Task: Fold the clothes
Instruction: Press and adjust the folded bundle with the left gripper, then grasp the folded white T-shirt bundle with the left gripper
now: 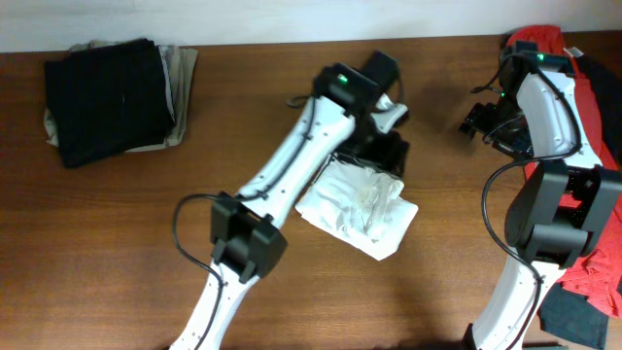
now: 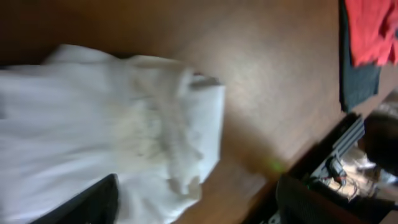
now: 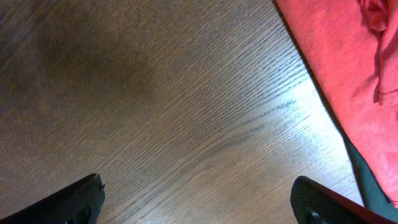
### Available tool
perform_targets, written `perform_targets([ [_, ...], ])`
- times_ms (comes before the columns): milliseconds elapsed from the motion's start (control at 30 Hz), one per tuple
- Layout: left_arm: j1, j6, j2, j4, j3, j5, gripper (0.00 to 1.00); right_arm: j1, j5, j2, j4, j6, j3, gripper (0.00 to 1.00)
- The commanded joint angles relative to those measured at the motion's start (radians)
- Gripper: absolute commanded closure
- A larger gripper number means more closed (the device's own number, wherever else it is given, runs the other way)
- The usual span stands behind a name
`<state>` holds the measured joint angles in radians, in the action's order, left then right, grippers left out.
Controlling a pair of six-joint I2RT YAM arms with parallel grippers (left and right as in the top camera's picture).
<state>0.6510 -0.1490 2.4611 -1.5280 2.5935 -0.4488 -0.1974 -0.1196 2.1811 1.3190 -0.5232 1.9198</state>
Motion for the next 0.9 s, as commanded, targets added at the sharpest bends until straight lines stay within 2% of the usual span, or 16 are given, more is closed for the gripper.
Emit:
perform_targets([
  [0,-0.156,0.009,-0.032,-0.023,0.018,0.002,0.01,0.0,-0.02,-0.013,0.0,-0.009,-0.004,0.01],
  [100,-0.369,0.016,-0.032,-0.046,0.018,0.003,0.01,0.0,-0.02,-0.013,0.0,-0.009,-0.004,0.01],
  [233,-0.546,0.063,-0.032,-0.049,-0.037,-0.009,0.01,0.0,-0.02,-0.013,0.0,-0.009,-0.004,0.02],
  [267,-0.565,0.095,-0.032,-0.048,-0.061,-0.041,0.01,0.0,-0.02,-0.013,0.0,-0.009,-0.004,0.01],
  [300,-0.586,0.161,-0.032,-0.049,-0.119,-0.134,0.01,0.0,-0.02,-0.013,0.0,-0.009,-0.004,0.01],
  [467,-0.552,0.293,-0.032,0.027,-0.397,-0.335,0.01,0.0,-0.02,-0.013,0.0,-0.009,-0.004,0.01],
  [633,-0.439,0.312,-0.032,0.145,-0.59,-0.341,0.01,0.0,-0.02,-0.013,0.0,-0.009,-0.004,0.01],
  [867,-0.303,0.312,-0.032,0.324,-0.682,-0.34,0.01,0.0,-0.02,-0.013,0.0,-0.009,-0.004,0.01],
])
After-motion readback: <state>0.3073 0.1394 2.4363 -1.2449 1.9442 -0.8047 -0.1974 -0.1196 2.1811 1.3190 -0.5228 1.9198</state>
